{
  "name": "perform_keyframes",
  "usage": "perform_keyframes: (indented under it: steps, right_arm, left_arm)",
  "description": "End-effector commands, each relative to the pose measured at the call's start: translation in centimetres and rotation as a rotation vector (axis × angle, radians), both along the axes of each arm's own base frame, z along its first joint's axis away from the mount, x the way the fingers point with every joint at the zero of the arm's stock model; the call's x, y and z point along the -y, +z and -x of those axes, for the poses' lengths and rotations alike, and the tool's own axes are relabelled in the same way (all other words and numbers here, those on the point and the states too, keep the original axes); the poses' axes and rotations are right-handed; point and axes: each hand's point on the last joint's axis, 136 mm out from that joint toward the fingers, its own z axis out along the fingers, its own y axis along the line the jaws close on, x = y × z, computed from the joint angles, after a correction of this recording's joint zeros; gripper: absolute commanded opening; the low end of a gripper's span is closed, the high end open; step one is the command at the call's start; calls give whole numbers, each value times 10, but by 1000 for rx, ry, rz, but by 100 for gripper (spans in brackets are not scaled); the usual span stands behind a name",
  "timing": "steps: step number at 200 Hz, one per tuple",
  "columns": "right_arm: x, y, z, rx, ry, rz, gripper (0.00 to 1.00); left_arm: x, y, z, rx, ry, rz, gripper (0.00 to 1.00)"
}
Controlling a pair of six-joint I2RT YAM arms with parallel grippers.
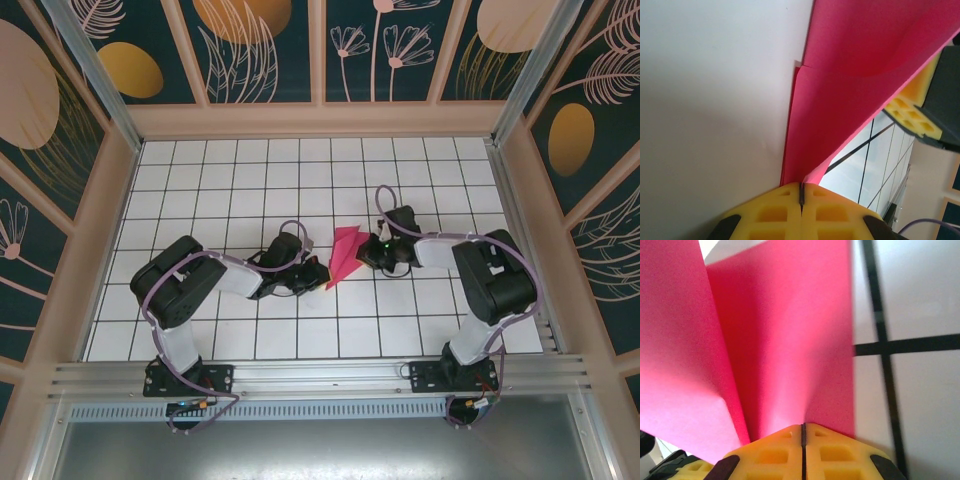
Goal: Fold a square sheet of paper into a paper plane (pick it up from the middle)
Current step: Fourth fold the wing at the center of the table.
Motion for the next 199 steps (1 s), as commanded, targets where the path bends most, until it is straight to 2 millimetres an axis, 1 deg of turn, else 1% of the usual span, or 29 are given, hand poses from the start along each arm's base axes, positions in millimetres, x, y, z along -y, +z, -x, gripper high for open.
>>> perform_keyframes:
  steps: [1,10,20,35,48,61,69,100,143,199]
  right_arm:
    - [1,14,-3,44,45,-17,9]
    - [-1,21,-4,63,52,-42,9]
    - [-6,34,-6,97,62,-80,9]
    - [-19,56,-6,152,100,-151,9]
    - [-28,70,-5,192,126,-177,8]
    - [-37,77,-3,210,153,-188,8]
    - [-40,74,-2,199,159,-190,8]
    - [-46,52,0,126,161,-196,7]
    - [-57,44,-5,115,190,-196,7]
    - [-55,26,-11,78,180,-147,7]
  left_arm:
    - [2,0,6,-11,-51,-2,0]
    - [2,1,7,-14,-51,2,0]
    - [2,1,7,-15,-50,0,0]
    - [3,1,8,-26,-52,6,0]
    - [4,-1,8,-34,-53,9,0]
    - [4,0,8,-38,-46,21,0]
    - [4,0,8,-38,-43,21,0]
    - [1,-1,8,-39,-23,18,0]
    - [-1,0,7,-39,-6,21,0]
    - [-1,-3,8,-45,-7,14,0]
